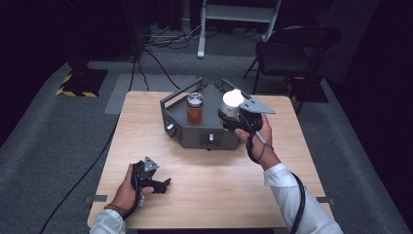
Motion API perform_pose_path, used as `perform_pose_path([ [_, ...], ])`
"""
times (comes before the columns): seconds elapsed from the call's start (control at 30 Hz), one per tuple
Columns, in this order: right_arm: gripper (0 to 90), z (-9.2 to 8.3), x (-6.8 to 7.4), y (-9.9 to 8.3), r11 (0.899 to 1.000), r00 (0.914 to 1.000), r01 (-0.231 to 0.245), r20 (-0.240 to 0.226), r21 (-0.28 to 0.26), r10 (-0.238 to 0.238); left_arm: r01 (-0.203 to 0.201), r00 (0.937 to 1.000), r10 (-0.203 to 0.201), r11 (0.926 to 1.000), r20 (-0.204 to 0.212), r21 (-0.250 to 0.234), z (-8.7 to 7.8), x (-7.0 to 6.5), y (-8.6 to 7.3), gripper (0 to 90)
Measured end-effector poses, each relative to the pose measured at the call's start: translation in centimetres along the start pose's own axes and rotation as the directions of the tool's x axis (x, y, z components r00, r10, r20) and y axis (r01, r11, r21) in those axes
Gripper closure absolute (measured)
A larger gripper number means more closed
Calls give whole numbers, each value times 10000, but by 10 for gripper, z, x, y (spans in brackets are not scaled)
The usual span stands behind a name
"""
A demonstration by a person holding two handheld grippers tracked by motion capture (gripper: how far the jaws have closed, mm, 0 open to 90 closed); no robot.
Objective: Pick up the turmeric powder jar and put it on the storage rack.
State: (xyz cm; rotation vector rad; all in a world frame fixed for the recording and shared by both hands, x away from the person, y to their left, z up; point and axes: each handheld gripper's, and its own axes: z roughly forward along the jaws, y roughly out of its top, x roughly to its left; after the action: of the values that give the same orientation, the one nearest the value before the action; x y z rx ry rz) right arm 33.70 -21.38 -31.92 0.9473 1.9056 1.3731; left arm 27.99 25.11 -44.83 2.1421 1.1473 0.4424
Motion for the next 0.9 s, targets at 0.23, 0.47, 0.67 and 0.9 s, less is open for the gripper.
perform_pose_path([
  [0.23, 301, 16, -4, 1, 9998, 9995, -208, 244, -39, 209, 6, 10000, -6, 10000, -6, -4, 0, 0, 0, 1],
  [0.47, 301, 31, -9, -1, 9994, 9983, -342, 465, -5, 342, -17, 10000, 17, 10000, -7, 2, 0, 0, 0, 1],
  [0.67, 301, 41, -14, -7, 9990, 9973, -445, 577, -28, 446, -16, 10000, 16, 10000, -8, -1, 0, 0, 0, 1],
  [0.9, 301, 51, -21, -15, 9982, 9962, -597, 644, 21, 594, 2, 10000, -2, 10000, -4, -3, 0, 0, 0, 1],
])
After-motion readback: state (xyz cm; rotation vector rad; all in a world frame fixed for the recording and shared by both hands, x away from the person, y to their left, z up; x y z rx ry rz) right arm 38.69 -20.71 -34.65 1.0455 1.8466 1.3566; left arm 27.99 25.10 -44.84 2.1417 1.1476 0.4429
